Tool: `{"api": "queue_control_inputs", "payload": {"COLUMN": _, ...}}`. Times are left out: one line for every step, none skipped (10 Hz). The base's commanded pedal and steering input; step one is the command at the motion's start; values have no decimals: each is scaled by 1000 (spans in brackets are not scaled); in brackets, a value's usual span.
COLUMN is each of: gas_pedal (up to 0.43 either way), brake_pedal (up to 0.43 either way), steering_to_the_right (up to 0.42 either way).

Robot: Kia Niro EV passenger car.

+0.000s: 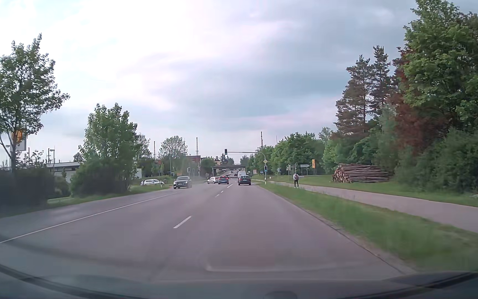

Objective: Follow the waypoints while adhering to traffic rules and regulations

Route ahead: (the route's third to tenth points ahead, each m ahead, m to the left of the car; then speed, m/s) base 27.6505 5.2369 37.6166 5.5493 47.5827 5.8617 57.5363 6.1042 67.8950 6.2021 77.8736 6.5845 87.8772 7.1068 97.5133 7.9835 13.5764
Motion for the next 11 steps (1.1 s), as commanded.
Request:
{"api": "queue_control_inputs", "payload": {"gas_pedal": 130, "brake_pedal": 0, "steering_to_the_right": -9}}
{"api": "queue_control_inputs", "payload": {"gas_pedal": 118, "brake_pedal": 0, "steering_to_the_right": -9}}
{"api": "queue_control_inputs", "payload": {"gas_pedal": 118, "brake_pedal": 0, "steering_to_the_right": -9}}
{"api": "queue_control_inputs", "payload": {"gas_pedal": 118, "brake_pedal": 0, "steering_to_the_right": -9}}
{"api": "queue_control_inputs", "payload": {"gas_pedal": 118, "brake_pedal": 0, "steering_to_the_right": -8}}
{"api": "queue_control_inputs", "payload": {"gas_pedal": 118, "brake_pedal": 0, "steering_to_the_right": -8}}
{"api": "queue_control_inputs", "payload": {"gas_pedal": 118, "brake_pedal": 0, "steering_to_the_right": -8}}
{"api": "queue_control_inputs", "payload": {"gas_pedal": 118, "brake_pedal": 0, "steering_to_the_right": -8}}
{"api": "queue_control_inputs", "payload": {"gas_pedal": 118, "brake_pedal": 0, "steering_to_the_right": -8}}
{"api": "queue_control_inputs", "payload": {"gas_pedal": 118, "brake_pedal": 0, "steering_to_the_right": -8}}
{"api": "queue_control_inputs", "payload": {"gas_pedal": 118, "brake_pedal": 0, "steering_to_the_right": -8}}
